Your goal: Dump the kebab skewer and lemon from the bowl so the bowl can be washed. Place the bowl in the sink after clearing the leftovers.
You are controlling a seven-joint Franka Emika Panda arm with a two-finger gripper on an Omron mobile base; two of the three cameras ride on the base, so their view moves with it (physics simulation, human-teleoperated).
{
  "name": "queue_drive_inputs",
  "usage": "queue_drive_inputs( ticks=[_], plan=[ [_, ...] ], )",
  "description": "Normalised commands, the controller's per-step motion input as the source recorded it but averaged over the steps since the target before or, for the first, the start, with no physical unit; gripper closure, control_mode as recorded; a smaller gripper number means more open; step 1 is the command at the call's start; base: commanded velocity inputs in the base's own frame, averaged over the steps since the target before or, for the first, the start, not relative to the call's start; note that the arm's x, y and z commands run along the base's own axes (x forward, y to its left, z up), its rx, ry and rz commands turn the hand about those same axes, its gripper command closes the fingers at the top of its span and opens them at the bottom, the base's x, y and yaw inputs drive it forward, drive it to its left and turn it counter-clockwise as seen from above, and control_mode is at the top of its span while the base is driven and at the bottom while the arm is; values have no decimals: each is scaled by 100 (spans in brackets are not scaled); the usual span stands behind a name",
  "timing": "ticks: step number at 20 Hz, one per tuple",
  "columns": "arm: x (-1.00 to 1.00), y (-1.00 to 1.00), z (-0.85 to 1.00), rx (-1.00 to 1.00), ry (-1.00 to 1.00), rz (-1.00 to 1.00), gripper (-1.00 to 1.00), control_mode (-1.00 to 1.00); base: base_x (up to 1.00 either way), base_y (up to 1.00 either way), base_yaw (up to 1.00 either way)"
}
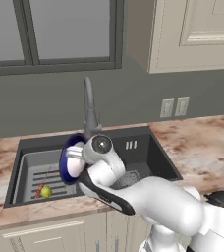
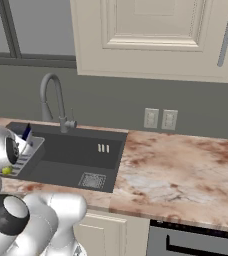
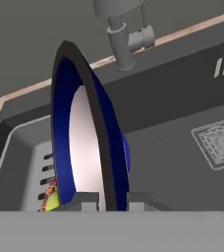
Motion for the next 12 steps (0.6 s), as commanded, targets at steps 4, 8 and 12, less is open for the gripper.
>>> queue_drive_inputs(
  ticks=[4, 8, 12],
  plan=[
    [-23, -53, 74, 19, -6, -1, 100, -100, 0, 0, 0],
    [-20, -71, 80, 25, 0, -4, 100, -100, 0, 0, 0],
    [-24, -97, 70, 30, 6, -2, 100, -100, 0, 0, 0]
  ],
)
